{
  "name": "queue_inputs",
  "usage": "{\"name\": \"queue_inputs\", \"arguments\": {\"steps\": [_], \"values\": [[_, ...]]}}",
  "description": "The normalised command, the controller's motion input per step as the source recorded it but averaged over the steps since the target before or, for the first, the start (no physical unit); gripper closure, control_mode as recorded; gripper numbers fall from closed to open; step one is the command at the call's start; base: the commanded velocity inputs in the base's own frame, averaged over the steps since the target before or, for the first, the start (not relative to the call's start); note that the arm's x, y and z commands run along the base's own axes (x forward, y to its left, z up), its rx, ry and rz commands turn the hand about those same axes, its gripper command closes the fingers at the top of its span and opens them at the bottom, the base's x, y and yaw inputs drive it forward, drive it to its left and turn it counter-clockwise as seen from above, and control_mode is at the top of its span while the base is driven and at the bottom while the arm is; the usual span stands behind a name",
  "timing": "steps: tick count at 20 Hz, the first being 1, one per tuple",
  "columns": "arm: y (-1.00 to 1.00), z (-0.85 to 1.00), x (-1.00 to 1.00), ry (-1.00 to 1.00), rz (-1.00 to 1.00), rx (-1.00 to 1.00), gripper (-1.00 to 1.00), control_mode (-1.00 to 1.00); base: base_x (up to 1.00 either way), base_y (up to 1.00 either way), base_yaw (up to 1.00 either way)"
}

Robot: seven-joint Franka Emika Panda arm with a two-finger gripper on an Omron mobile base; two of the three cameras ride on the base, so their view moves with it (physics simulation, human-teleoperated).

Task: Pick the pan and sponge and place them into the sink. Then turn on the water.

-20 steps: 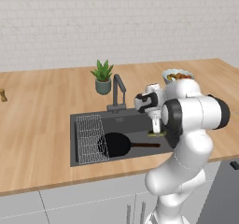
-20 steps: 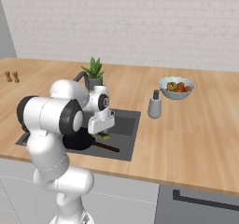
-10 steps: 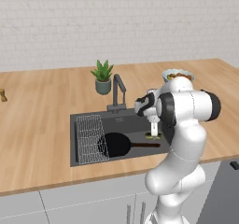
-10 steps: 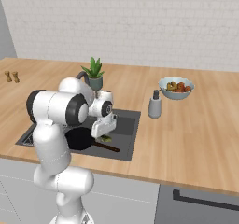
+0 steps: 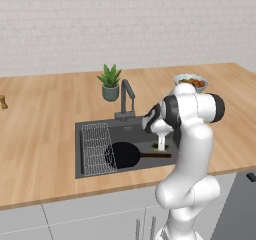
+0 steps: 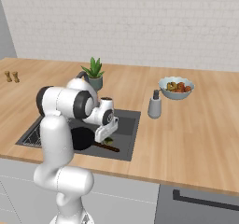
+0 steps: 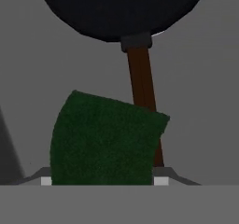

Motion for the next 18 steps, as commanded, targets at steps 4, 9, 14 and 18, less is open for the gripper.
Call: {"name": "queue_inputs", "arguments": {"steps": [4, 9, 14, 18], "values": [[0.01, -0.42, 0.33, -0.12, 0.0, 0.0, 1.0, -1.0, 0.0, 0.0, 0.0], [0.06, -0.41, 0.26, -0.09, 0.0, -0.02, 1.0, -1.0, 0.0, 0.0, 0.0], [0.02, -0.23, 0.18, -0.02, 0.0, -0.03, 1.0, -1.0, 0.0, 0.0, 0.0], [0.0, 0.0, 0.0, 0.0, 0.0, 0.0, 1.0, -1.0, 0.0, 0.0, 0.0]]}}
